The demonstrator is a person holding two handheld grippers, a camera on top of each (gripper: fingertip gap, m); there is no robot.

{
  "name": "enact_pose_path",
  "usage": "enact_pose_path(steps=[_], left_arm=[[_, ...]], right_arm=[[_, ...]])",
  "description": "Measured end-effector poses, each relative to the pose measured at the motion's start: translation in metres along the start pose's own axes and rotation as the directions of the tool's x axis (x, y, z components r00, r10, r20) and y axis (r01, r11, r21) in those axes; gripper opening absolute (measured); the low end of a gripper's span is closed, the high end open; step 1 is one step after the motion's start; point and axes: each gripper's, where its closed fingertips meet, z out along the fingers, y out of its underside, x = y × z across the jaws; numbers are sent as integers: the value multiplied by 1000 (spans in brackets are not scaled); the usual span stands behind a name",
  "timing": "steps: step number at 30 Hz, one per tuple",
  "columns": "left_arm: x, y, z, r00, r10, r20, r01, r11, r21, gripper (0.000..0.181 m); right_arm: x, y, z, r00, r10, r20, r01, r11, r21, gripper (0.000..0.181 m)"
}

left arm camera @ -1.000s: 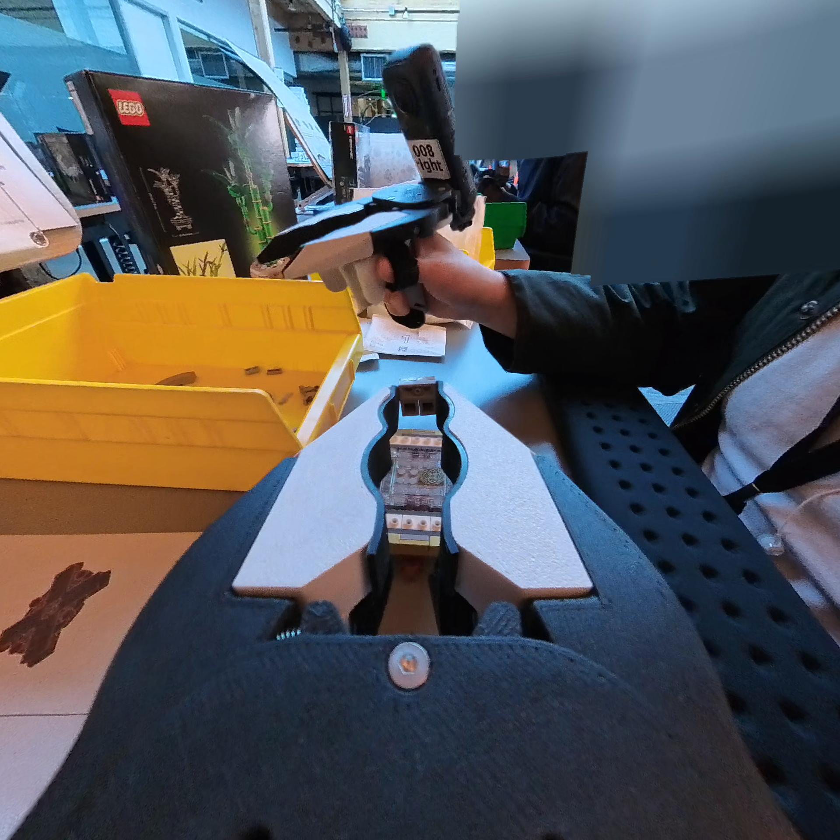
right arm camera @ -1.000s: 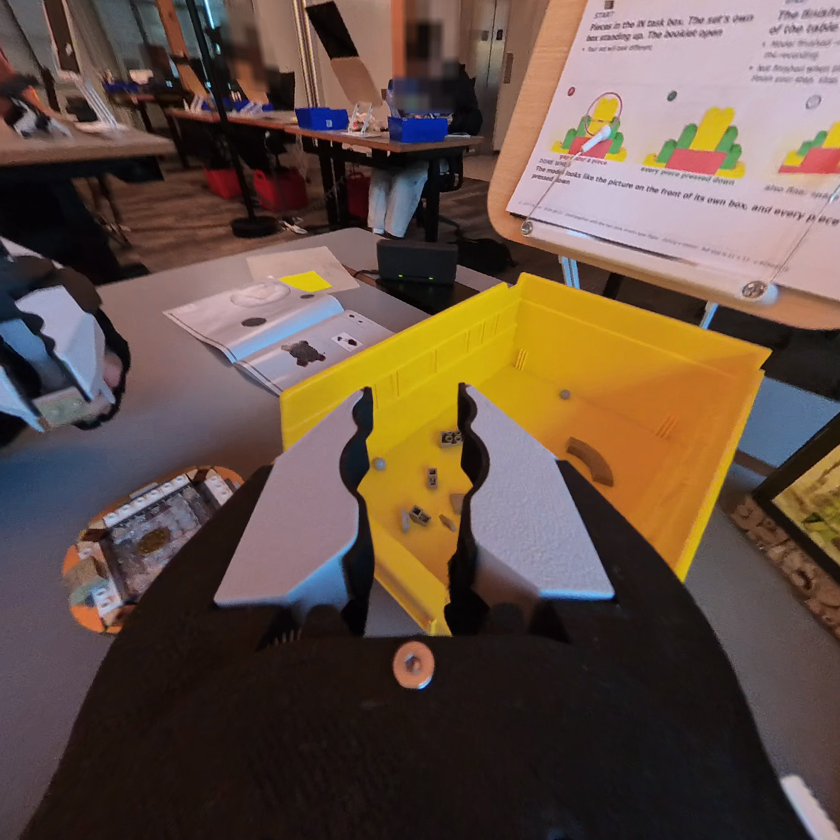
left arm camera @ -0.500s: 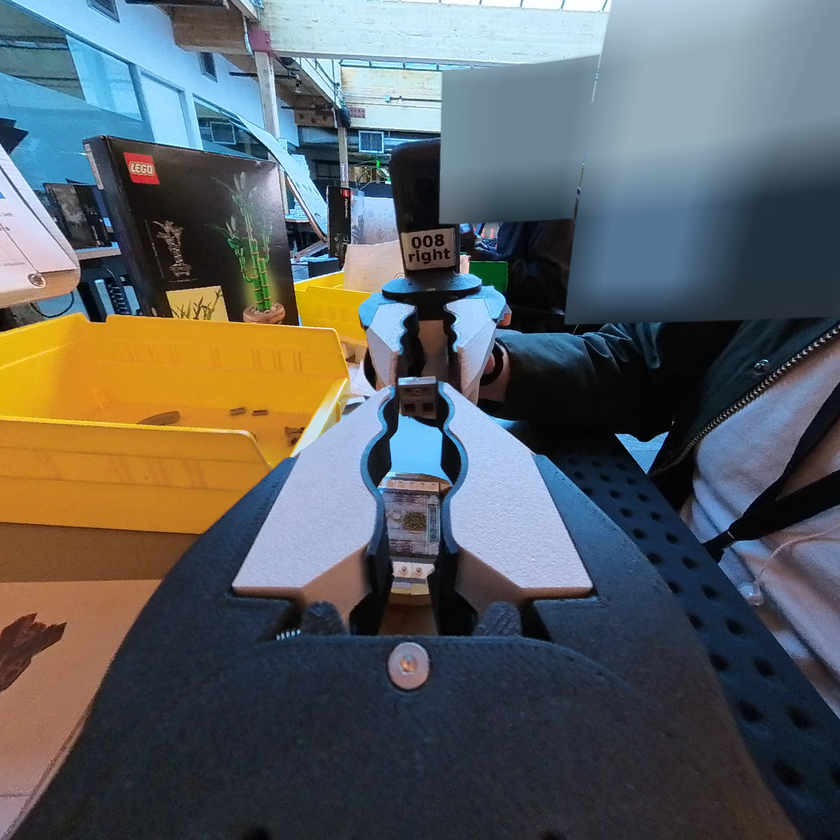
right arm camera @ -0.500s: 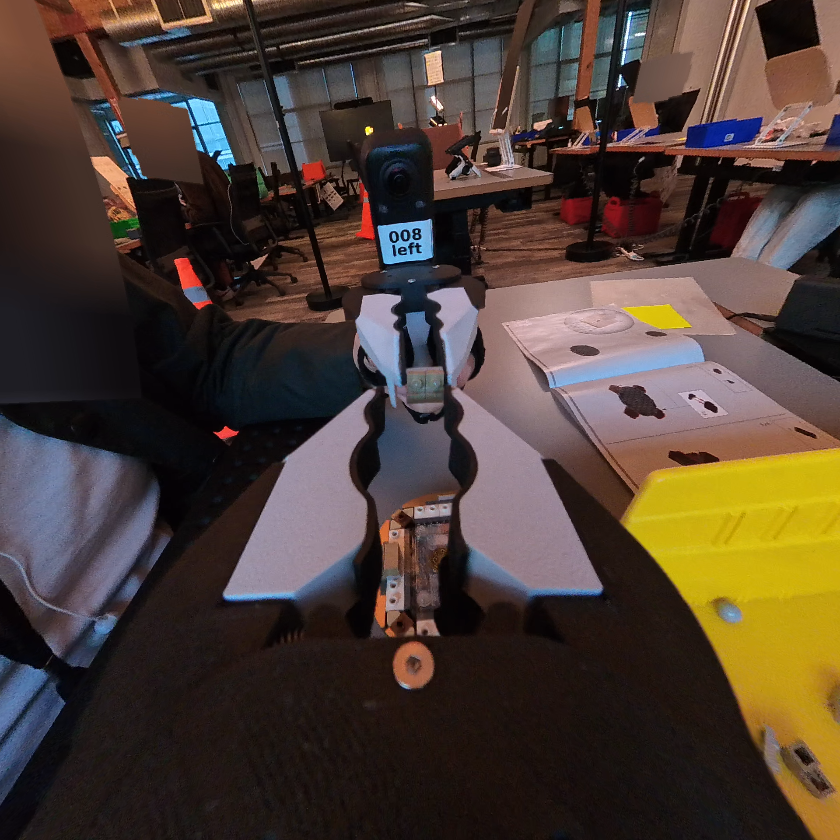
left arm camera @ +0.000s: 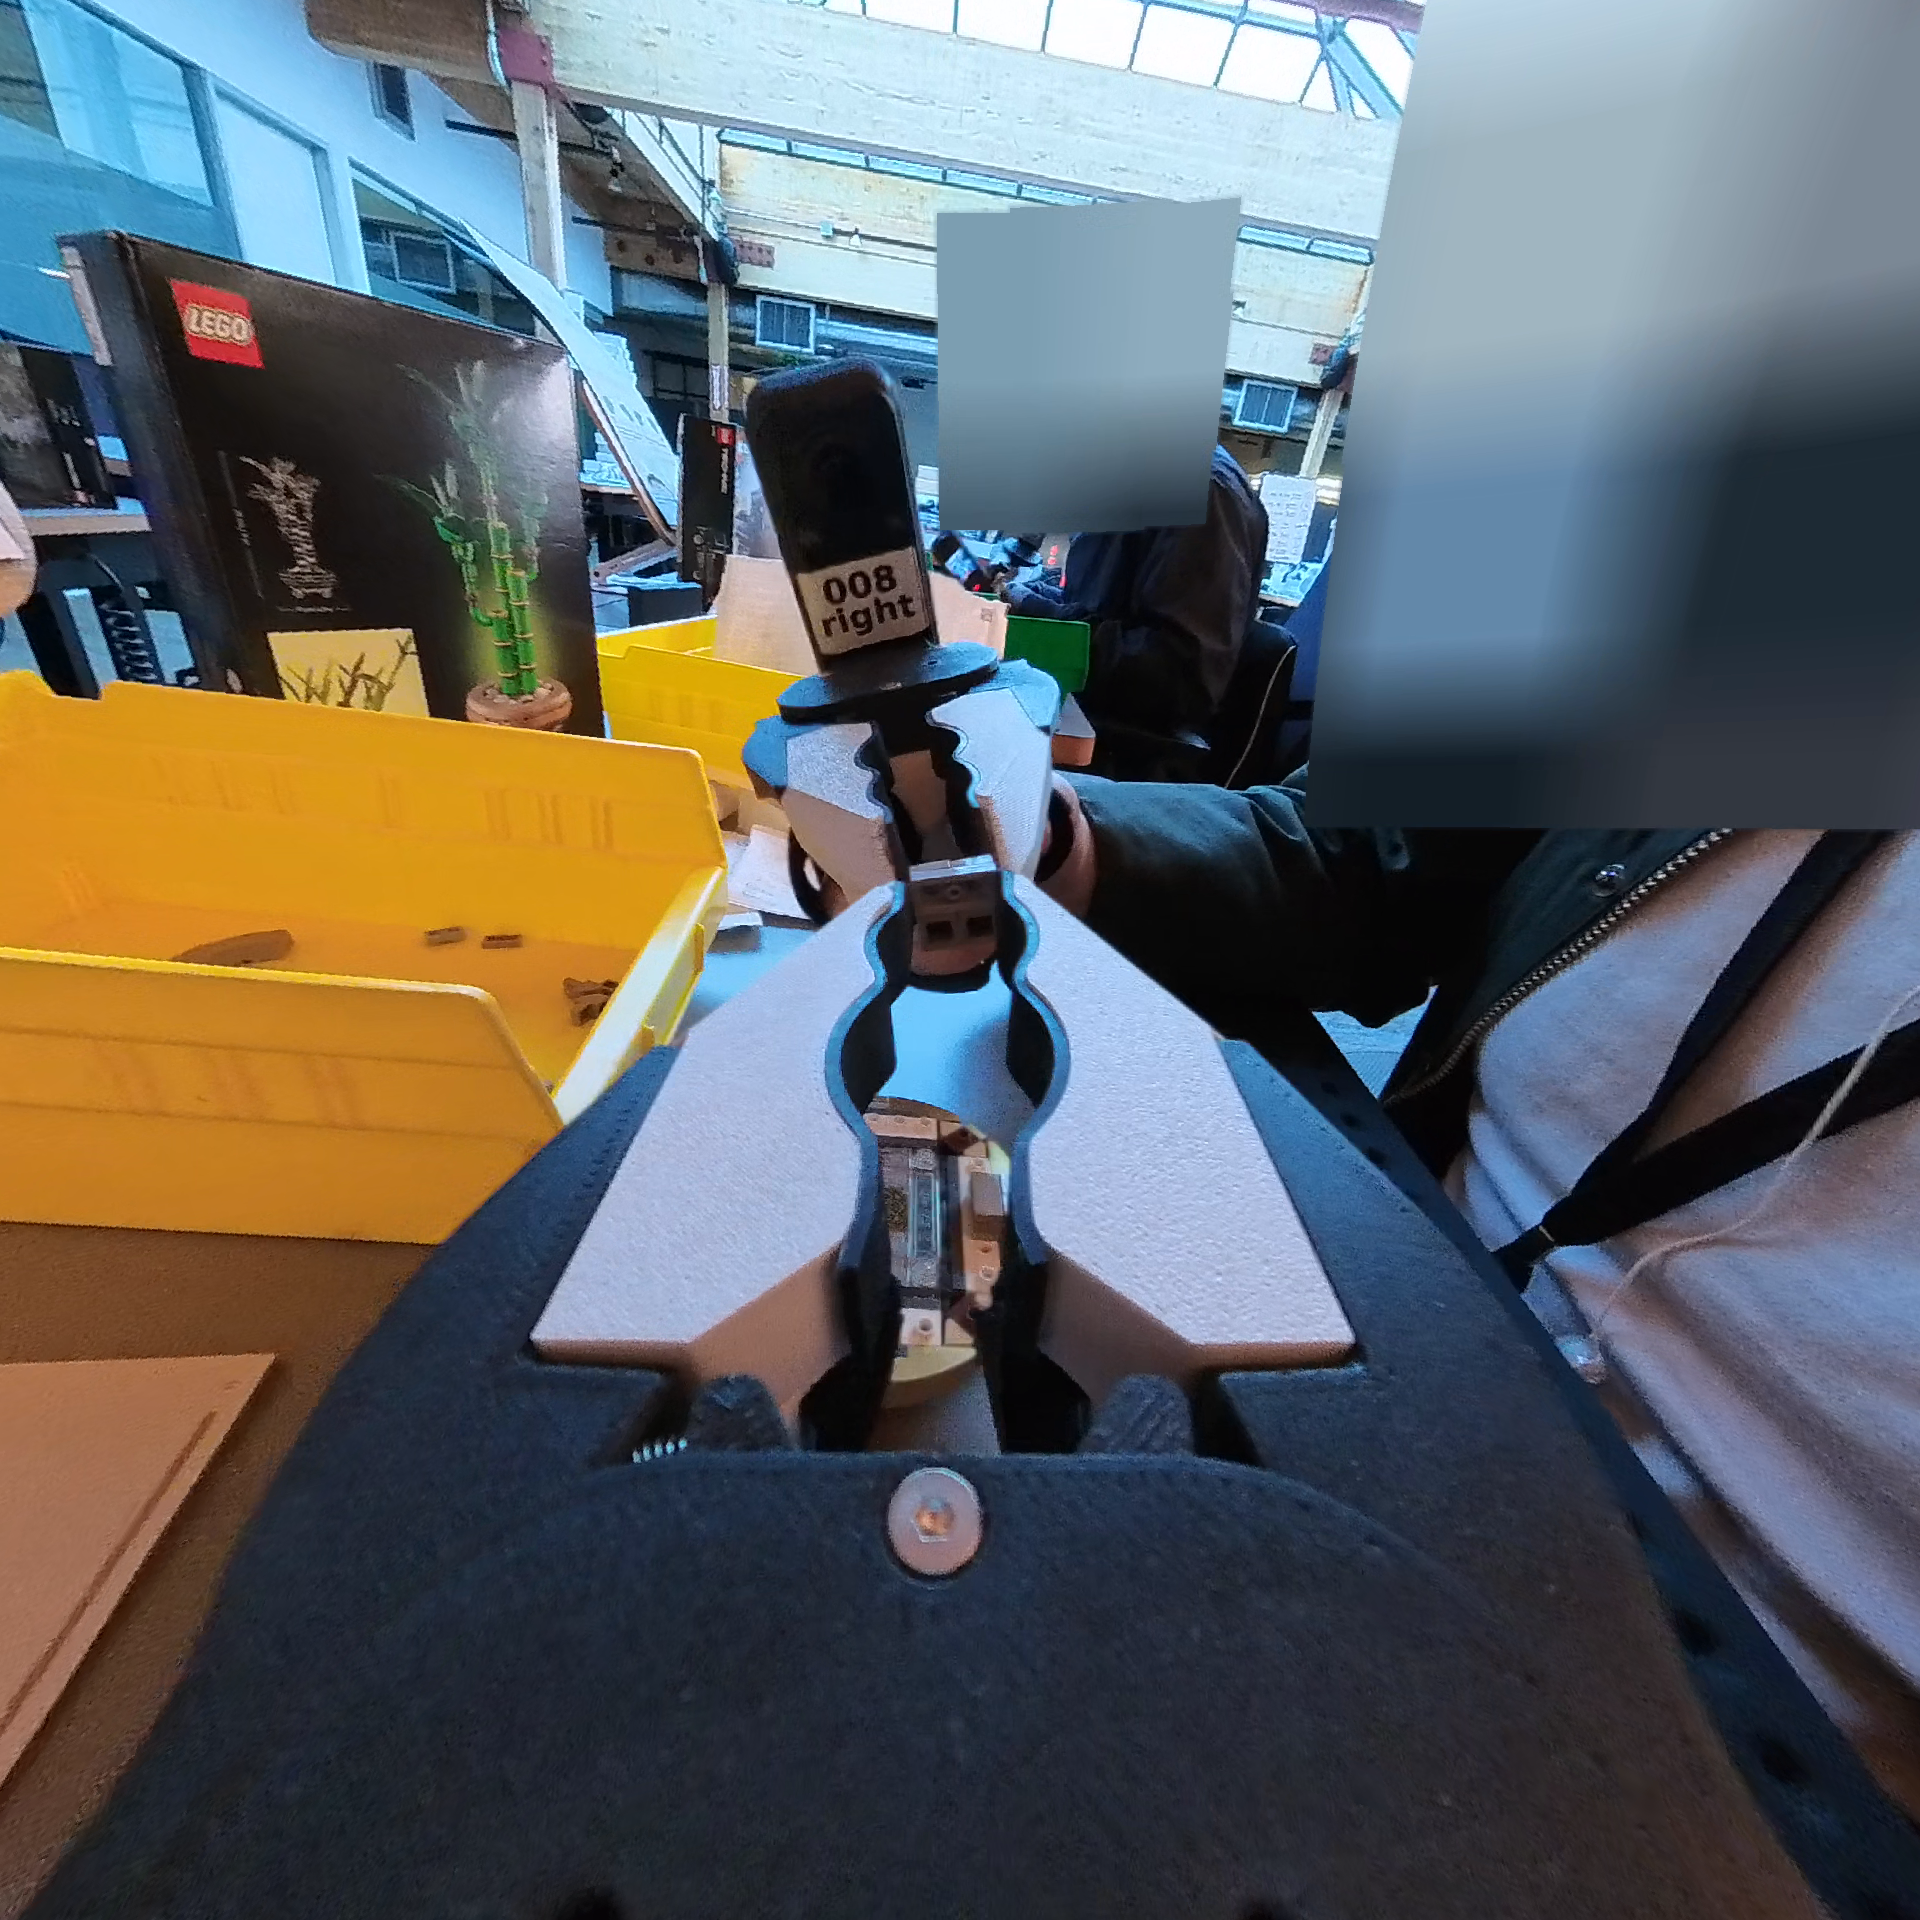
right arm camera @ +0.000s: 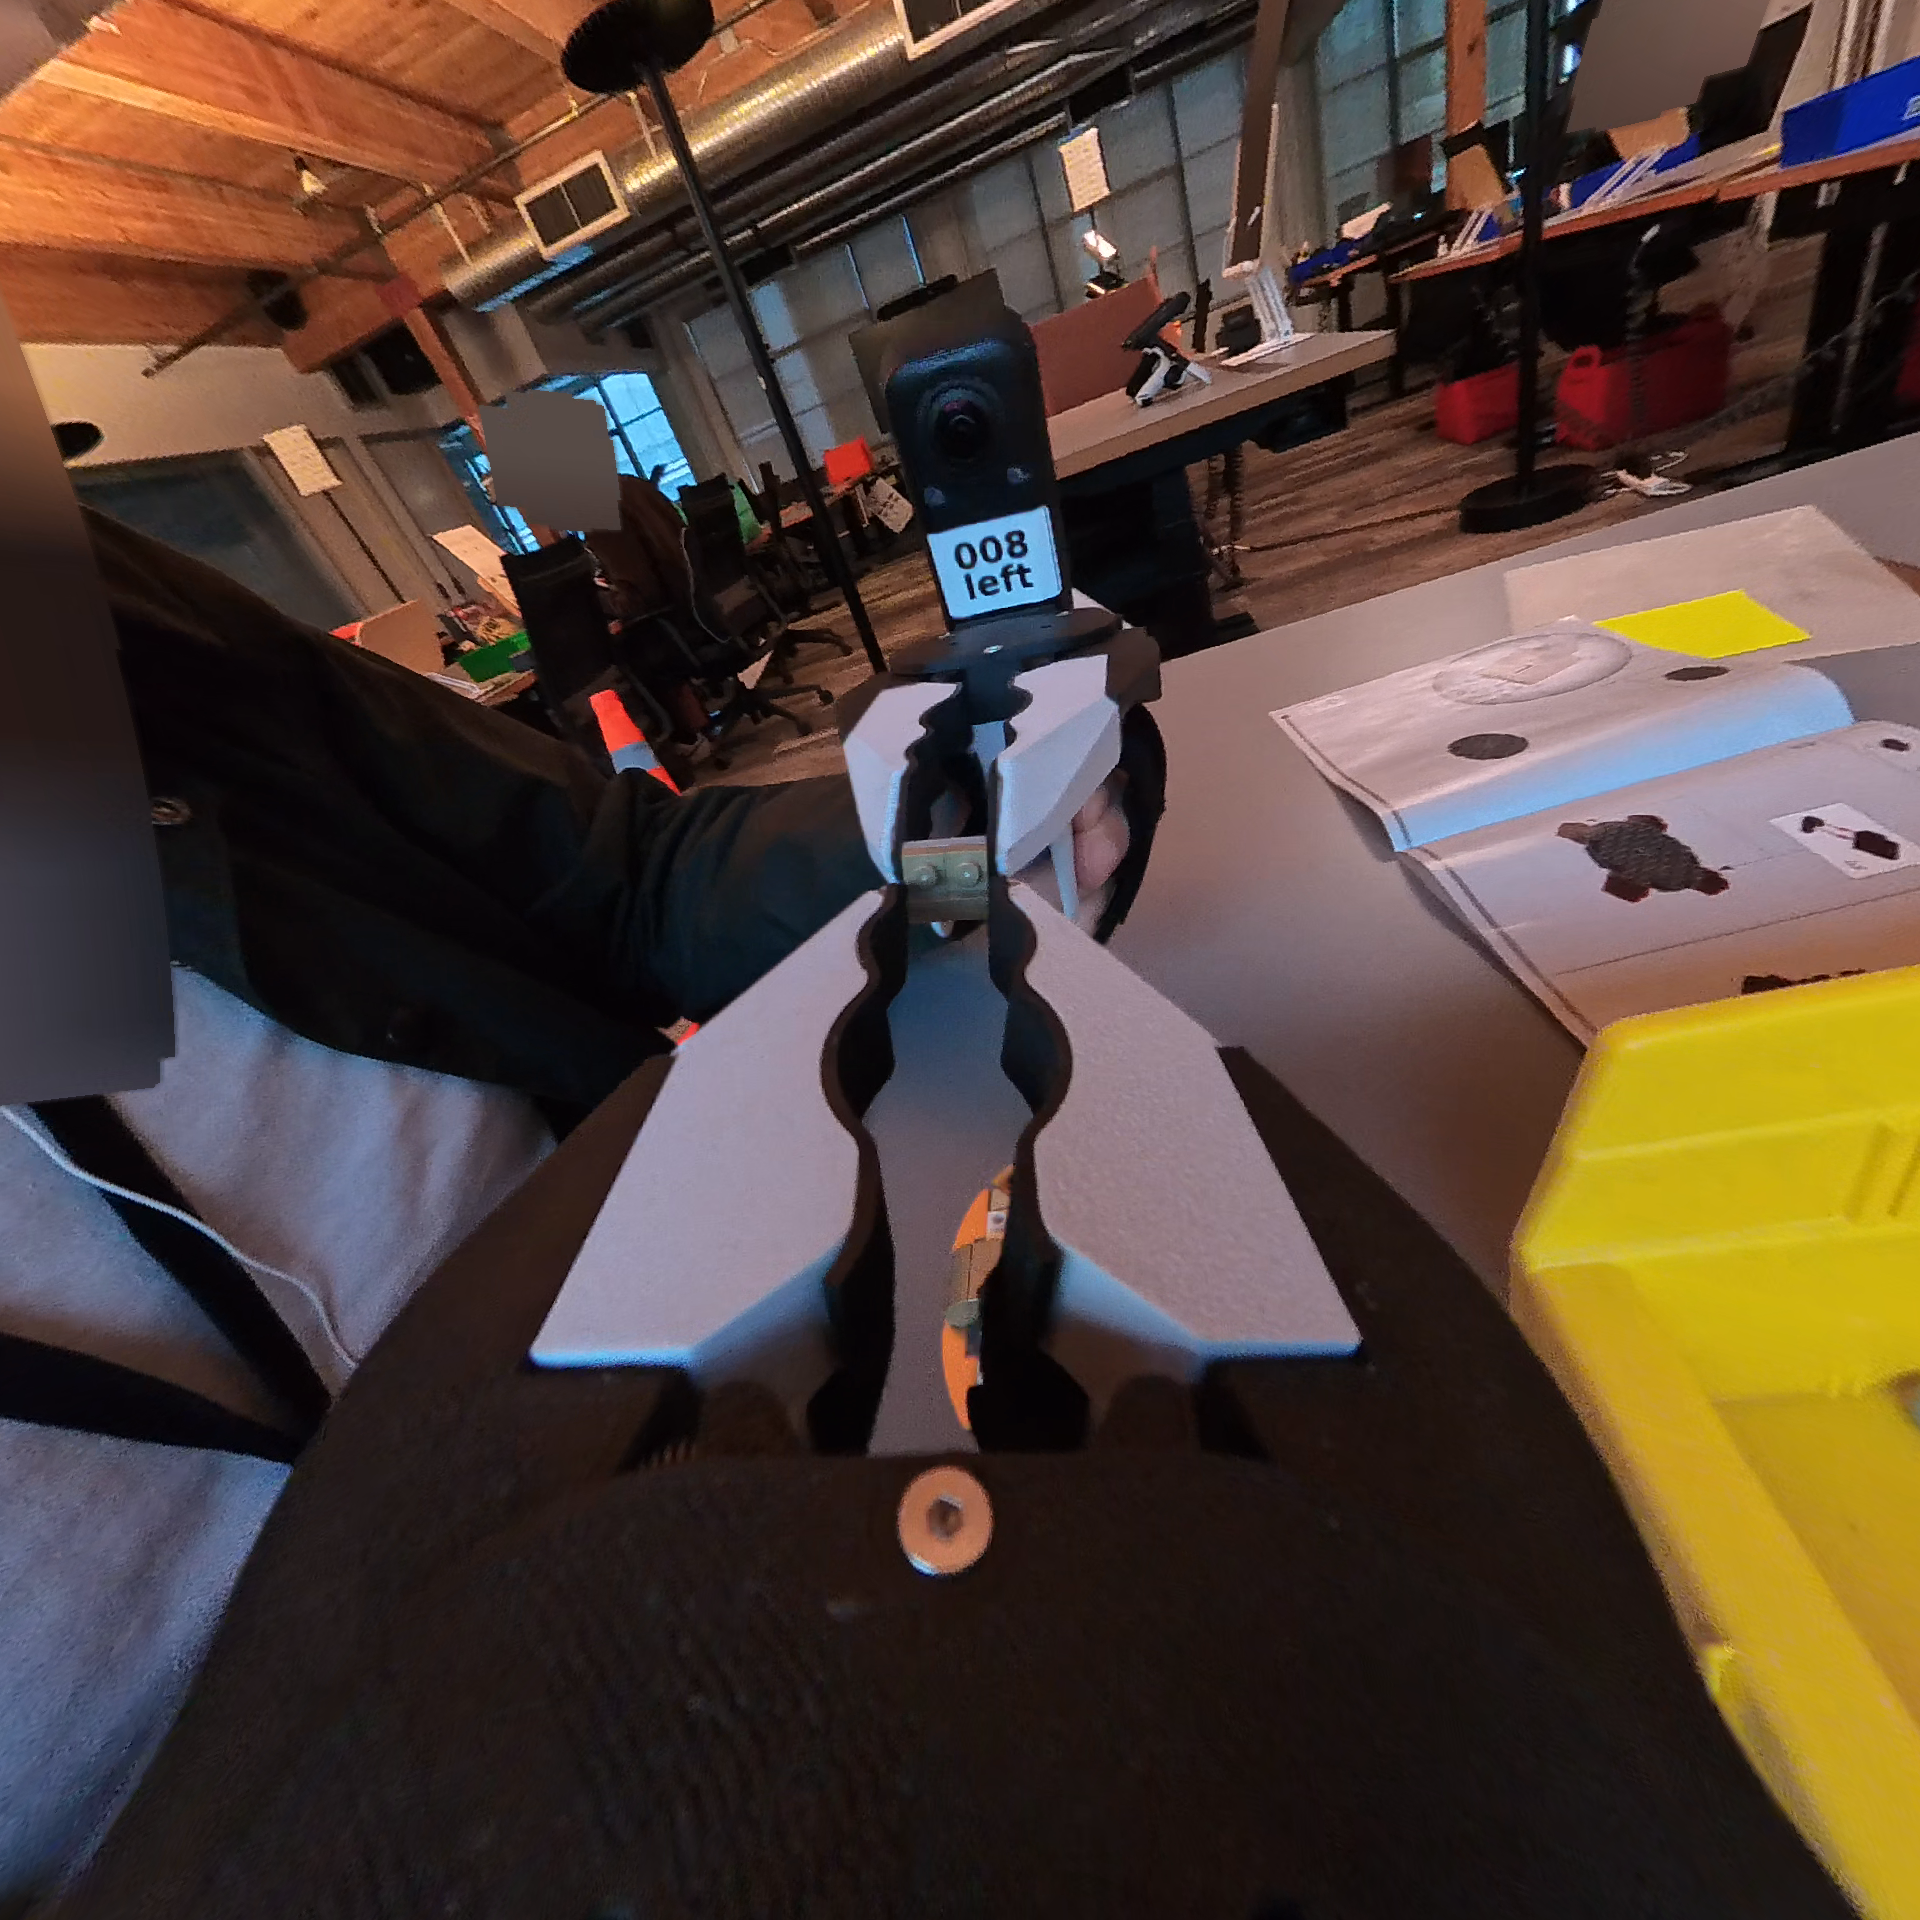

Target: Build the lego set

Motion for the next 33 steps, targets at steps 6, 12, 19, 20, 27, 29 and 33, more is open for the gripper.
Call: enact_pose_path(steps=[6, 12, 19, 20, 27, 29, 33], left_arm=[[7, -3, 0, 997, -51, -60, 52, 999, 9, 13], [-9, 1, -1, 997, 15, 70, -15, 1000, -5, 17], [-5, 2, 1, 996, 64, 69, -63, 998, -25, 14], [-4, 2, 1, 995, 73, 66, -72, 997, -30, 14], [12, -4, 0, 998, 53, -29, -53, 998, -25, 13], [16, -6, 0, 998, 39, -56, -40, 999, -15, 13], [23, -10, 0, 994, 11, -106, -11, 1000, 7, 12]], right_arm=[[-9, -2, 0, 999, 3, 52, -3, 1000, 2, 12], [7, -2, -3, 985, -138, -105, 136, 990, -24, 13], [6, 4, -2, 979, -172, -111, 166, 984, -67, 13], [5, 4, -2, 980, -171, -106, 165, 984, -65, 13], [-12, 0, 0, 991, -133, -14, 132, 990, -38, 13], [-16, -1, 1, 993, -114, 17, 115, 993, -23, 13], [-25, -3, 1, 994, -82, 79, 82, 997, 2, 12]])
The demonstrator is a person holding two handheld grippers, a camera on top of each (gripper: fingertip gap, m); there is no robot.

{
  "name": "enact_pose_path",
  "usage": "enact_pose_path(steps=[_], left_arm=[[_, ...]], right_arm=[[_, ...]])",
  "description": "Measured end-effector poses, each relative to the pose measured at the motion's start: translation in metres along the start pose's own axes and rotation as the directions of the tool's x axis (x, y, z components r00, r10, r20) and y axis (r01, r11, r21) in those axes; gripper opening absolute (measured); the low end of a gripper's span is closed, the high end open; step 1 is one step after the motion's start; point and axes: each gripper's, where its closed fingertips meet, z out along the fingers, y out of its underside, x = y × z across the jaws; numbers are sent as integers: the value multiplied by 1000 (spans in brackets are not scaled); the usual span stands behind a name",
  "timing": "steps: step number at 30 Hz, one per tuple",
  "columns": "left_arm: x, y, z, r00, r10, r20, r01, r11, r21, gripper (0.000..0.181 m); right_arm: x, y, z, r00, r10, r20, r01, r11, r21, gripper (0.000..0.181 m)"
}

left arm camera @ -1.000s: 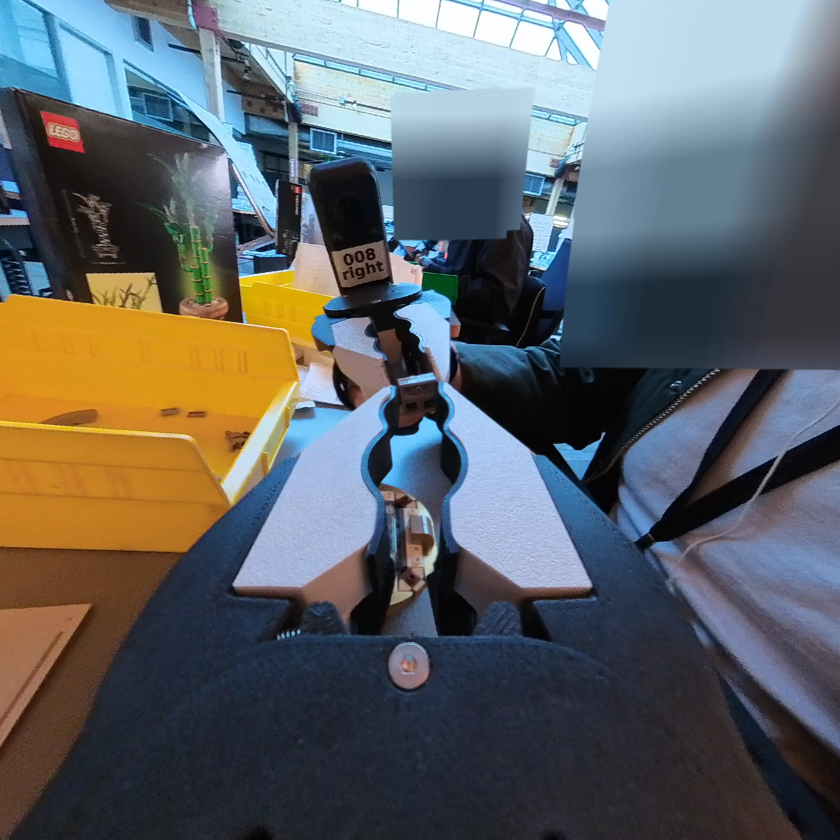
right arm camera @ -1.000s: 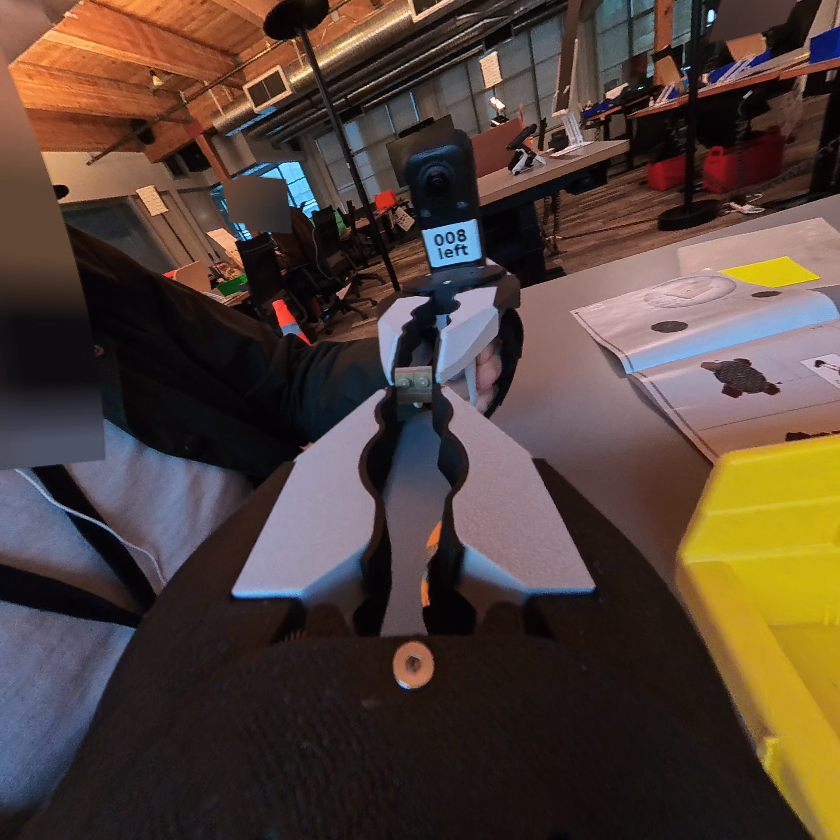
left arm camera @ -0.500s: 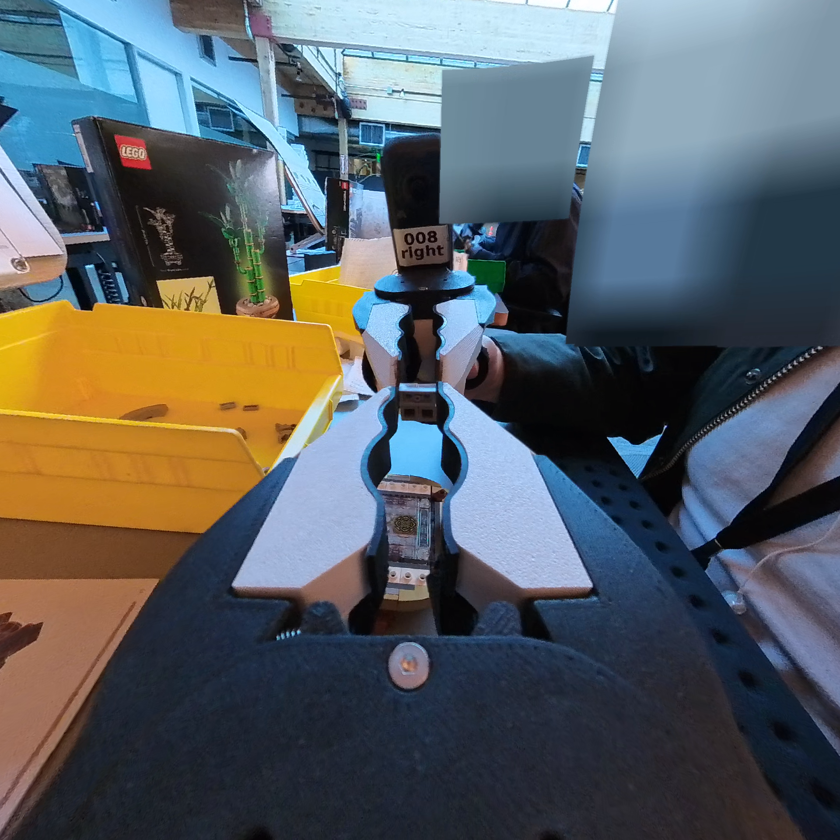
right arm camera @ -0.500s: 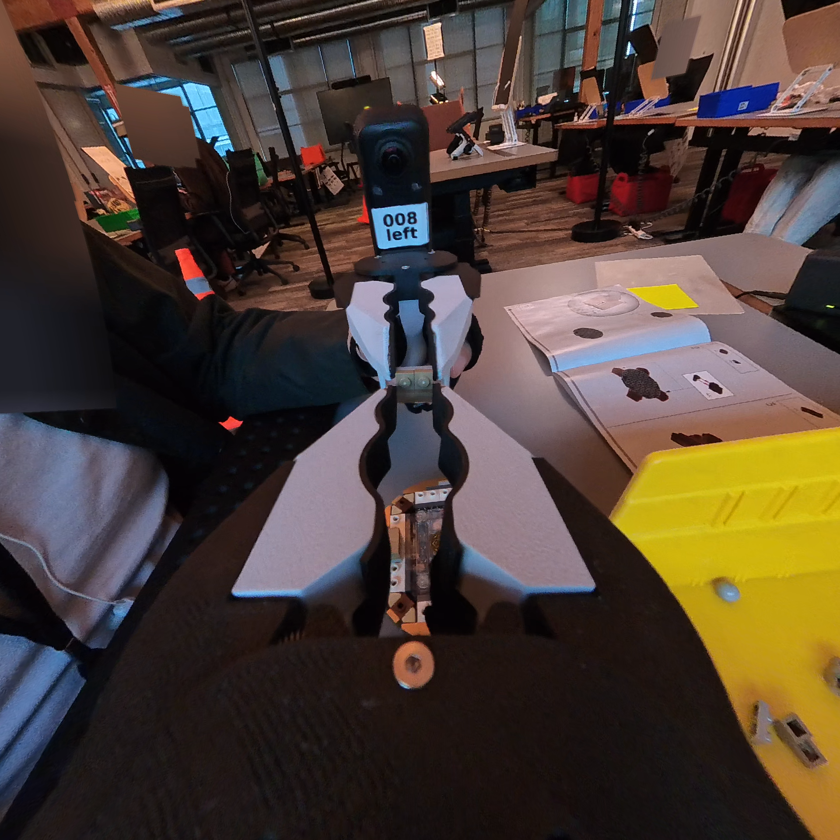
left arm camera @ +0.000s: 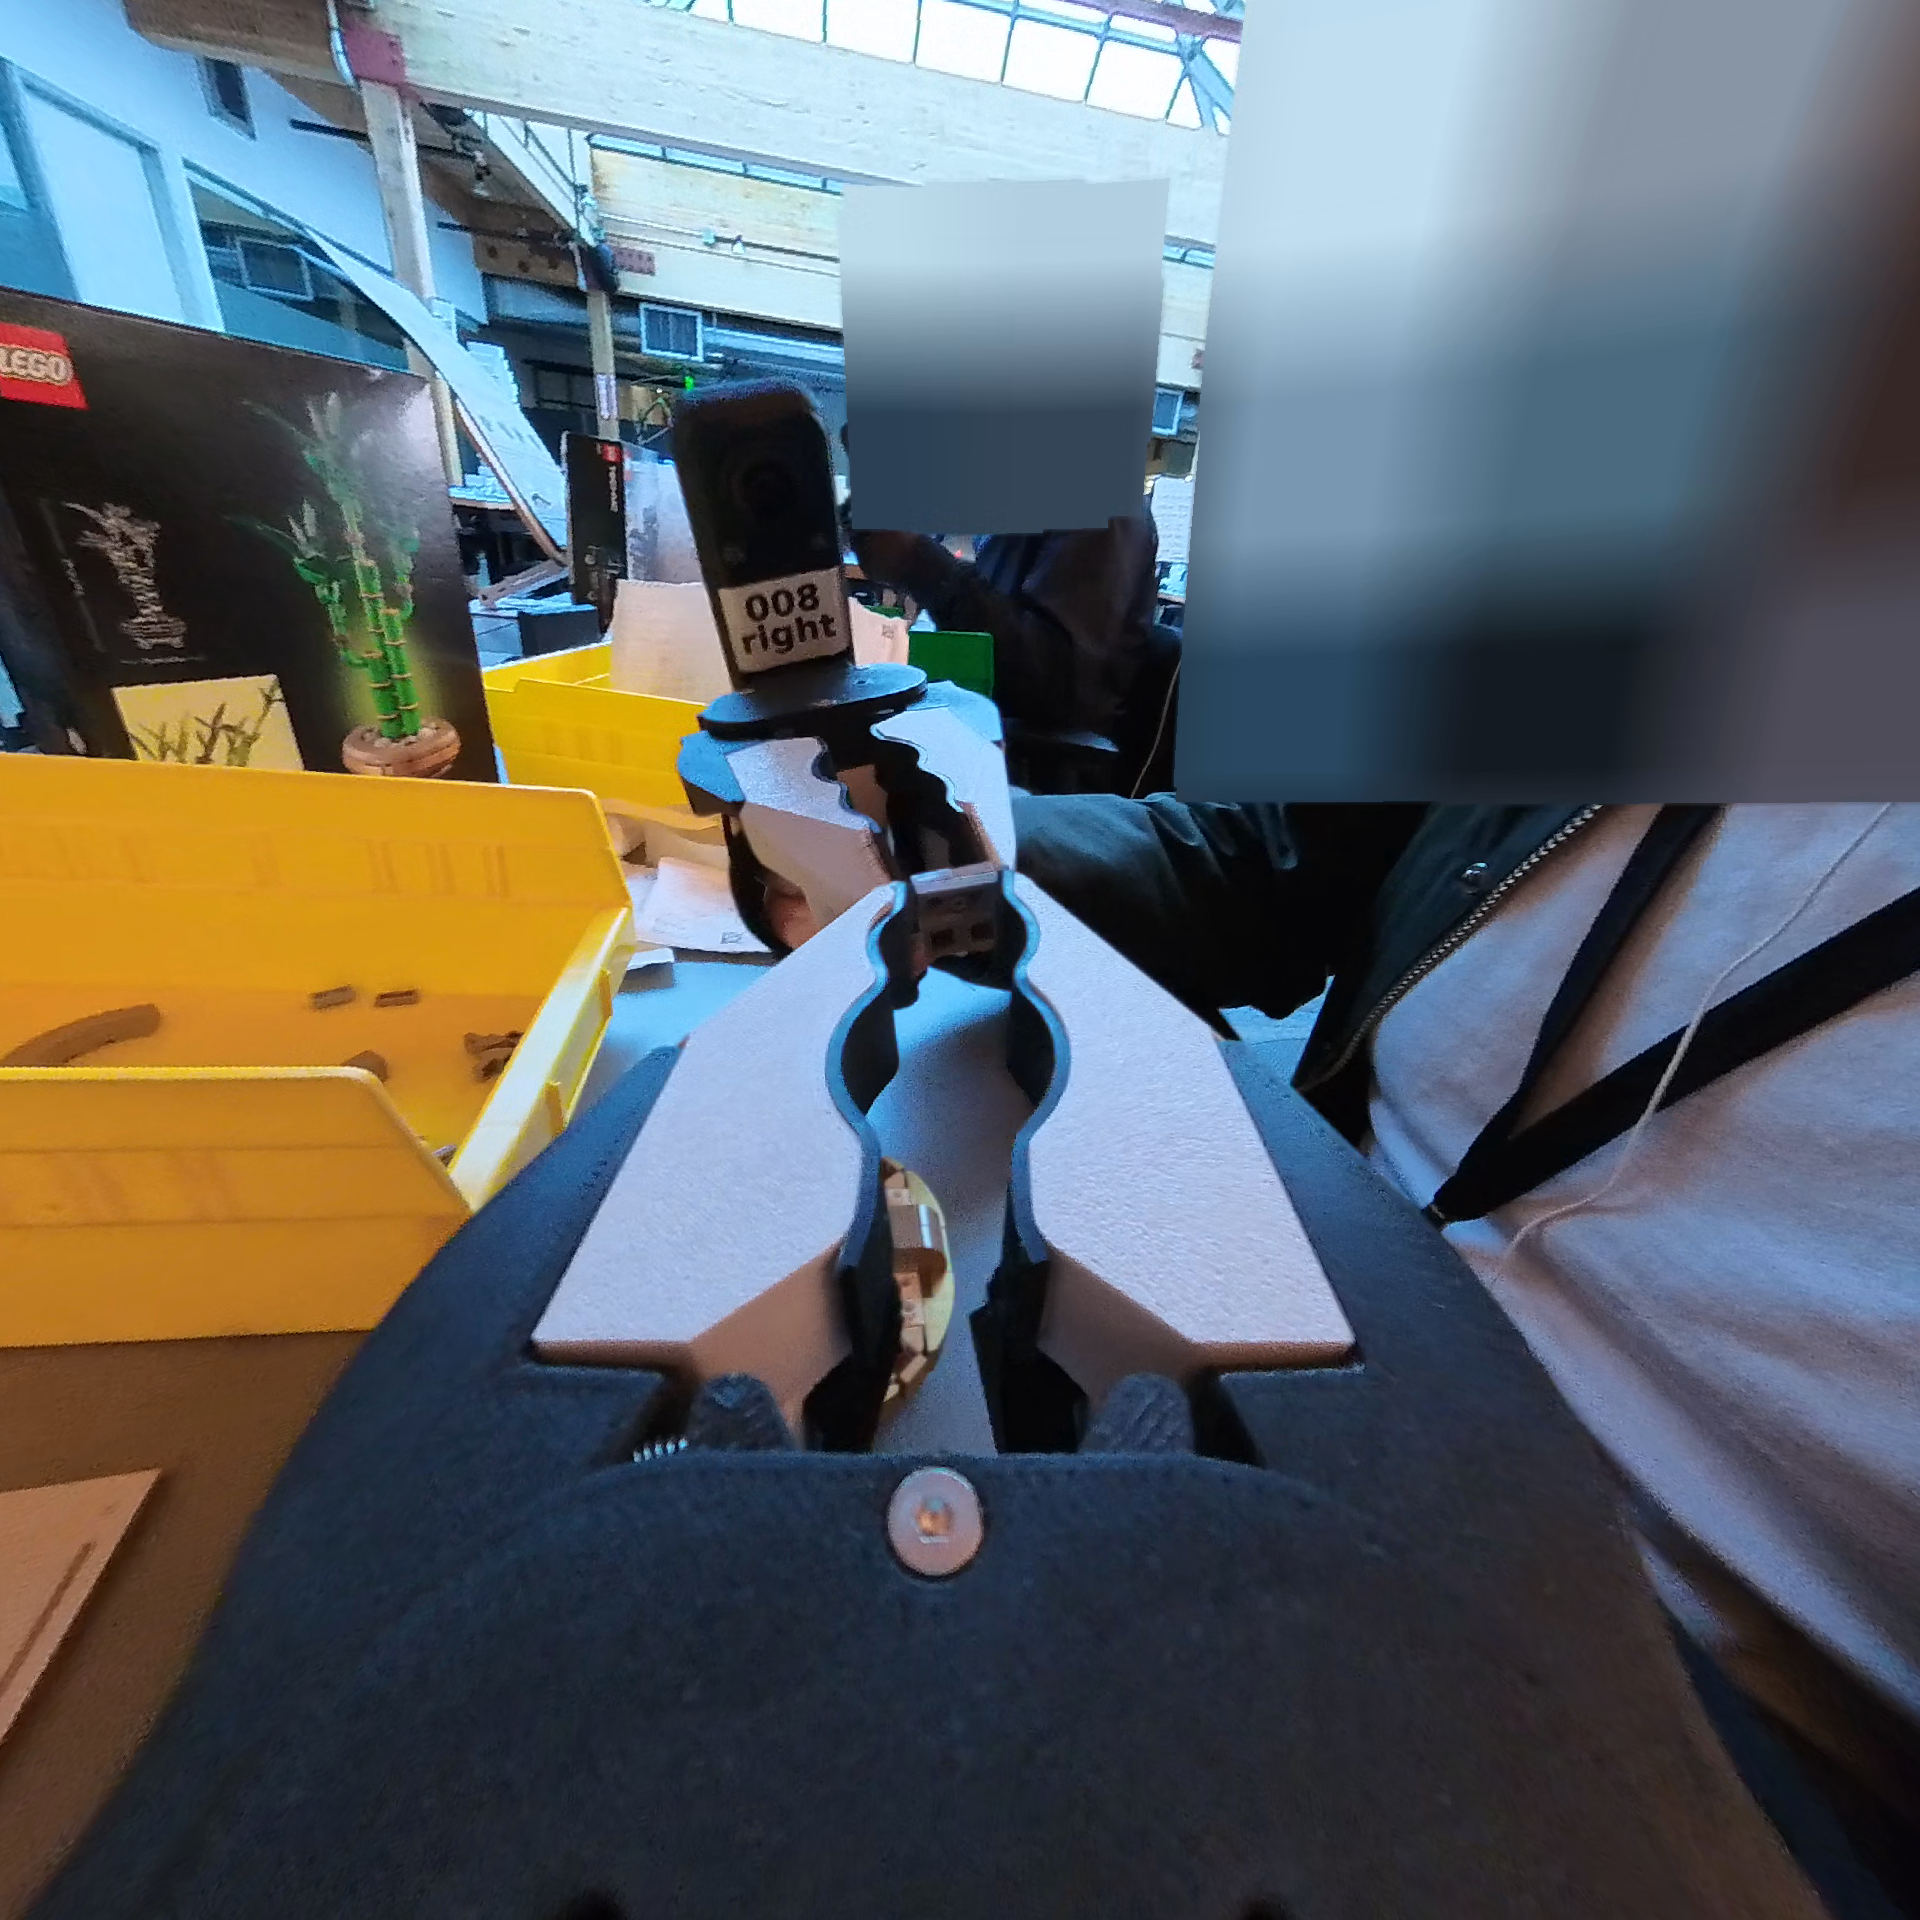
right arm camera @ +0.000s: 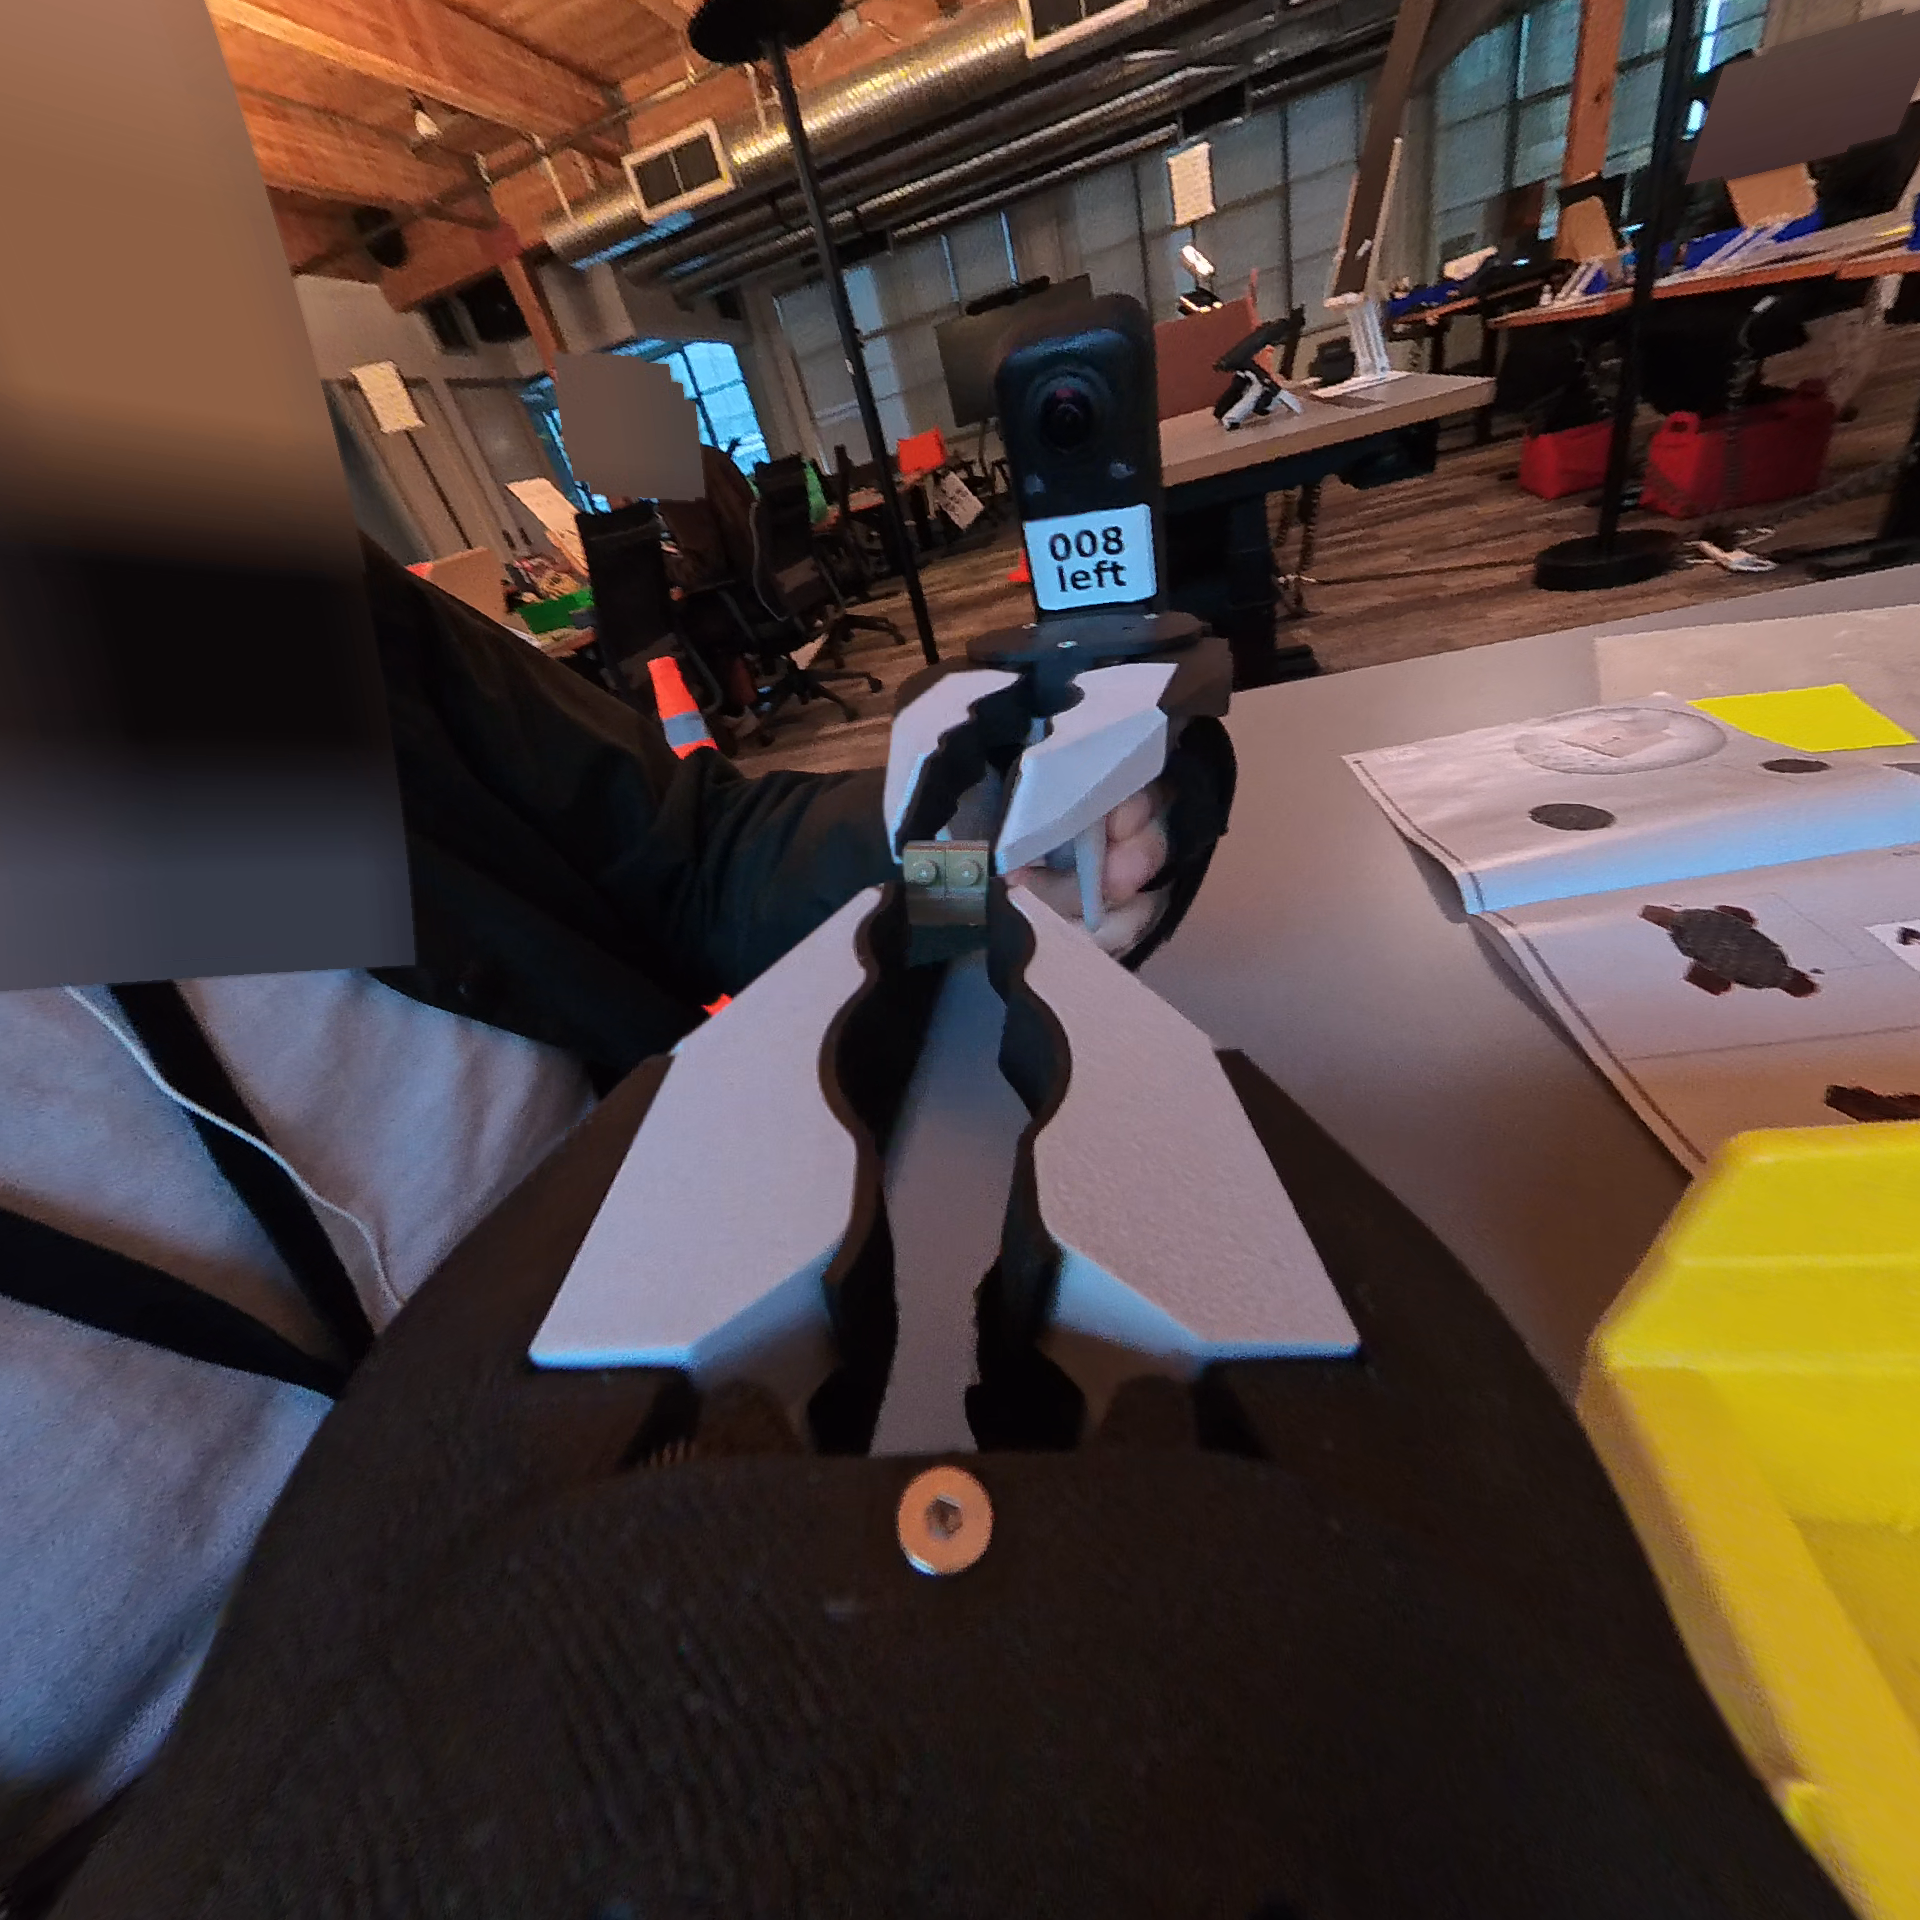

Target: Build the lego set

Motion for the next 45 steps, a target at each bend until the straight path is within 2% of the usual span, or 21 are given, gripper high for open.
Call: enact_pose_path(steps=[1, 2, 3, 7, 8, 9, 10, 15, 19, 26, 33, 41, 45], left_arm=[[2, -1, 0, 1000, -7, -15, 7, 1000, 8, 12], [2, -3, -1, 1000, -19, -22, 19, 1000, 20, 0], [1, -4, -3, 999, -25, -21, 25, 999, 36, 0], [-11, -9, -6, 998, -2, 69, -3, 997, 78, 0], [-16, -10, -7, 994, 0, 110, -9, 996, 89, 15], [-20, -9, -7, 991, -1, 137, -10, 997, 82, 28], [-23, -7, -7, 989, 1, 149, -11, 998, 66, 29], [-25, 5, -2, 985, 37, 168, -37, 999, -3, 15], [-27, 11, 1, 980, 64, 188, -57, 997, -42, 19], [-25, 14, 2, 980, 85, 181, -75, 995, -59, 14], [-16, 12, 2, 988, 89, 128, -79, 994, -80, 14], [5, 1, 4, 1000, 15, -15, -16, 1000, -12, 13], [2, 2, 3, 1000, 19, 0, -19, 1000, -13, 13]], right_arm=[[-2, -1, 0, 1000, 8, 15, -8, 1000, 9, 12], [-5, -2, 1, 999, 20, 42, -21, 1000, 17, 13], [-9, -5, 1, 996, 43, 73, -46, 998, 36, 13], [10, -3, -4, 999, -6, -50, 7, 1000, 26, 13], [13, -4, -6, 997, -13, -72, 15, 999, 32, 13], [16, -4, -8, 996, -22, -92, 26, 999, 33, 13], [19, -3, -9, 993, -36, -112, 39, 999, 24, 13], [24, 2, -7, 984, -86, -154, 85, 996, -14, 13], [25, 3, -7, 980, -109, -166, 106, 994, -22, 13], [25, 7, -7, 974, -145, -175, 135, 989, -67, 13], [18, 7, -5, 983, -127, -131, 120, 991, -61, 13], [-4, -2, -3, 999, -26, 27, 25, 1000, 16, 12], [-3, -2, -4, 999, -2, 37, 2, 1000, 21, 12]])
